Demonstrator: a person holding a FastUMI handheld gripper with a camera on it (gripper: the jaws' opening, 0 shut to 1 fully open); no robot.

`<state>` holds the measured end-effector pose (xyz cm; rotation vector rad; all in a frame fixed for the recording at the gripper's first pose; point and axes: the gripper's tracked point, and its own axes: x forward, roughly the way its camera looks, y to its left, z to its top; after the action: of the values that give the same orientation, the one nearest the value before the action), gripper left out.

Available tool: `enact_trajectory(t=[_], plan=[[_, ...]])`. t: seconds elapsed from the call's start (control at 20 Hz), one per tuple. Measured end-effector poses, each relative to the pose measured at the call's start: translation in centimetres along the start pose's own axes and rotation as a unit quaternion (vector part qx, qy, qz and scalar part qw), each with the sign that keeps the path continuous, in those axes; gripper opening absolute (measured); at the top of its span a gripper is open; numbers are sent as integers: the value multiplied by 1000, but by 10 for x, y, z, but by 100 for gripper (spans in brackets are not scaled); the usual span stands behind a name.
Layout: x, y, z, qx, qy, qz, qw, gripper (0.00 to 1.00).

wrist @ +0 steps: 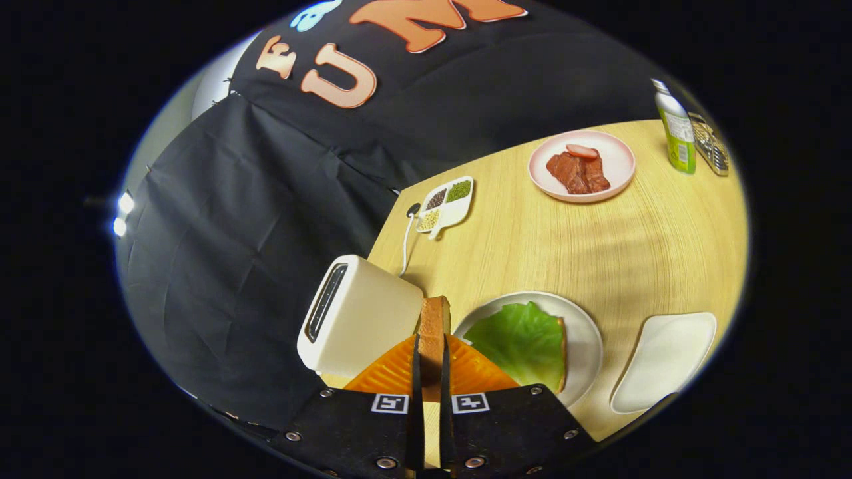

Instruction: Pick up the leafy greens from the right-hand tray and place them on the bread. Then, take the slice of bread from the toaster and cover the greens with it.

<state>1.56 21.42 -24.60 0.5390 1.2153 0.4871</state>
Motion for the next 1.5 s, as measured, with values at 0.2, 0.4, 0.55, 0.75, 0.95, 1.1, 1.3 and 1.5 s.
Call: enact_trajectory(t=[0.2, 0.4, 0.55, 0.75, 0.95, 1.1, 1.3, 1.5], plan=[[4, -23, -13, 3, 4, -1, 1000, 9], [11, -52, -26, 19, 13, -11, 1000, 9], [9, -66, -25, 24, 6, -19, 1000, 9], [15, -83, -32, 14, 8, -44, 999, 12], [14, -96, -26, -11, -15, -77, 997, 25], [4, -100, -19, -43, -42, -101, 993, 37], [-19, -88, 3, -74, -102, -96, 987, 60], [-57, -71, 31, -115, -183, -103, 971, 77]])
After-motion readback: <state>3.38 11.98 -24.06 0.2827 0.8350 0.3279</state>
